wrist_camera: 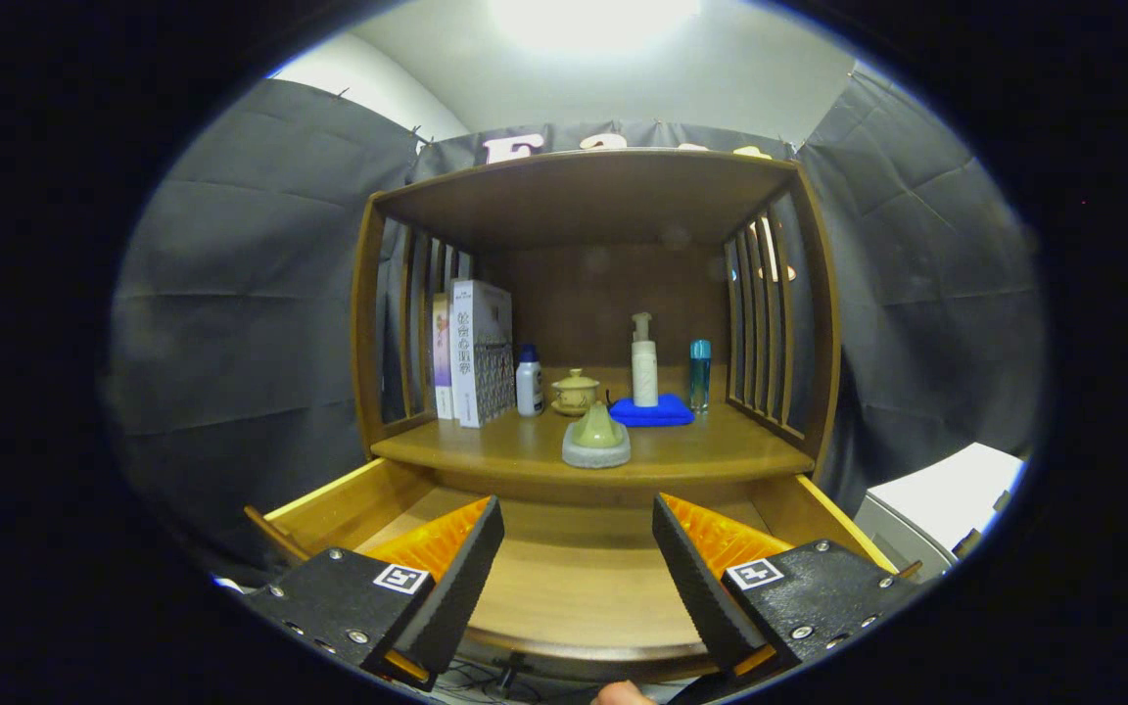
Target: Pull open the drawer, take out the items inside it, and place them on the countertop above the cabinet.
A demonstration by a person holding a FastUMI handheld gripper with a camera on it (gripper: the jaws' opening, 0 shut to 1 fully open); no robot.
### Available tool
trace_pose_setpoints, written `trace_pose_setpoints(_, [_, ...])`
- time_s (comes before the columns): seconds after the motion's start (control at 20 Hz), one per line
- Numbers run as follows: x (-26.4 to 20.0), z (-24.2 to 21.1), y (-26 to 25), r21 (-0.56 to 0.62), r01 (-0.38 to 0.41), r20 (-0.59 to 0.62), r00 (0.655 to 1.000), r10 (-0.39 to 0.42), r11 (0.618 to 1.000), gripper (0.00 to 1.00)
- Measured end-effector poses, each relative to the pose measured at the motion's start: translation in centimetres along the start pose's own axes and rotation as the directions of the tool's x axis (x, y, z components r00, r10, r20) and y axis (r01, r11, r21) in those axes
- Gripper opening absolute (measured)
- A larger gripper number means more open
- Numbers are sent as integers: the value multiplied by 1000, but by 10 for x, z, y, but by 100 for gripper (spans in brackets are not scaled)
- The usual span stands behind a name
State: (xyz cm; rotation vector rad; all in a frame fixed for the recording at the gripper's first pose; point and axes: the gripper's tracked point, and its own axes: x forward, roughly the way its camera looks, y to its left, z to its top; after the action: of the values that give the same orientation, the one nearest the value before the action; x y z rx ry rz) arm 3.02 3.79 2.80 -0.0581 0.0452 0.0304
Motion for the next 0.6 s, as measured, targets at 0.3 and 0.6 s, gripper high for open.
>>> trace_pose_setpoints(0.3, [-48,-24,9,39,-59,-1,998,59,998,95])
trace_pose_setpoints(0.6, [-78,-48,13,6,-101,33,994,100,995,95])
